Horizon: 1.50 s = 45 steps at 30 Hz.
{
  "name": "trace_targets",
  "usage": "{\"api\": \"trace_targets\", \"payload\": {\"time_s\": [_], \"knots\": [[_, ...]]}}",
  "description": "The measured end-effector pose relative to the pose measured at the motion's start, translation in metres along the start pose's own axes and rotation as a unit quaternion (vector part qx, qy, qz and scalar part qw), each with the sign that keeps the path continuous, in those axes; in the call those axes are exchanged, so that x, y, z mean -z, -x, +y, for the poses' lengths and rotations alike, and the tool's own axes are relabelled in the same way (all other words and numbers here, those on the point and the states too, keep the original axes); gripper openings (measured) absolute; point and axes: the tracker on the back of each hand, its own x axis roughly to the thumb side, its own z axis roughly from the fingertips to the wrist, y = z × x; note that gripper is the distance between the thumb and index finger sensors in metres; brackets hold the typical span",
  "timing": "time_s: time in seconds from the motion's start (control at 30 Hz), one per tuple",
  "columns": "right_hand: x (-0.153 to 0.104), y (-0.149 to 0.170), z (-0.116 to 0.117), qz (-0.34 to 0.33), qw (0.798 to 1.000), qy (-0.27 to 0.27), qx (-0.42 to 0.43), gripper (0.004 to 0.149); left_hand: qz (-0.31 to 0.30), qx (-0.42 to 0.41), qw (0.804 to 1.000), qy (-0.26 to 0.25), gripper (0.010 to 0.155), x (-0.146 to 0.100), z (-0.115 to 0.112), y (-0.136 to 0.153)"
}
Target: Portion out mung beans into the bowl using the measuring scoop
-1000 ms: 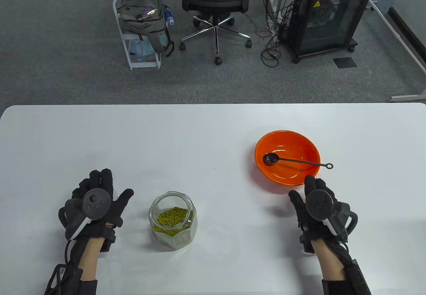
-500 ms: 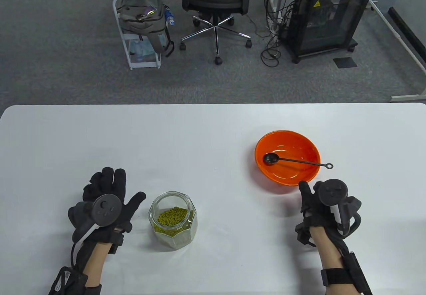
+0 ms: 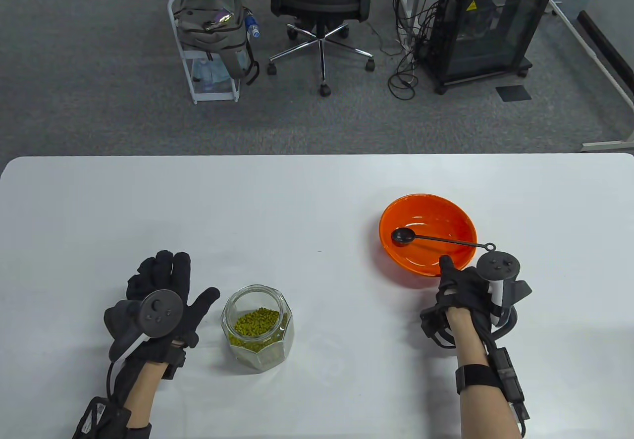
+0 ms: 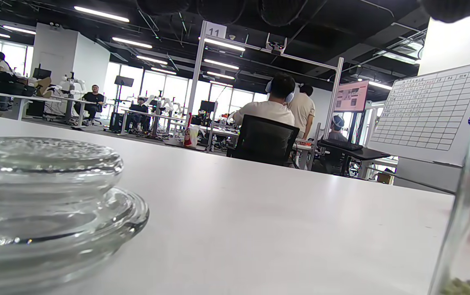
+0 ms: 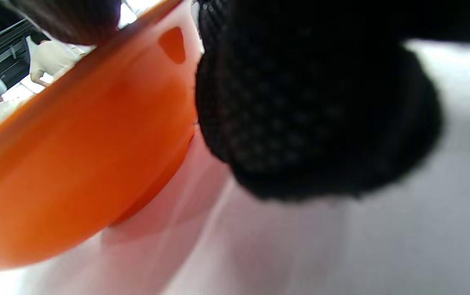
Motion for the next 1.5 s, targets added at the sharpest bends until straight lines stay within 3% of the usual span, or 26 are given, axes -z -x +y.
{"api": "trace_targets", "payload": {"time_s": [0.3, 0.53, 0.87, 1.23, 1.5], "knots": [[0.016, 0.004, 0.006, 0.035, 0.997, -0.028, 0.063, 0.078, 0.005, -0.006, 1.0, 0.008, 0.092, 0.0, 0.0, 0.001], [0.021, 0.007, 0.009, 0.04, 0.99, -0.027, 0.132, 0.065, 0.004, -0.004, 1.0, 0.019, 0.092, 0.001, -0.004, 0.0], [0.025, 0.008, 0.007, 0.005, 0.984, -0.056, 0.17, 0.06, 0.004, -0.004, 1.0, 0.025, 0.092, 0.001, -0.005, 0.0], [-0.005, -0.008, 0.003, -0.135, 0.966, -0.196, 0.101, 0.058, 0.008, -0.013, 1.0, 0.022, 0.092, 0.001, -0.003, 0.004], [-0.029, -0.007, 0.016, -0.182, 0.938, -0.29, 0.052, 0.058, 0.009, -0.019, 1.0, 0.022, 0.091, 0.0, -0.004, 0.005]]}}
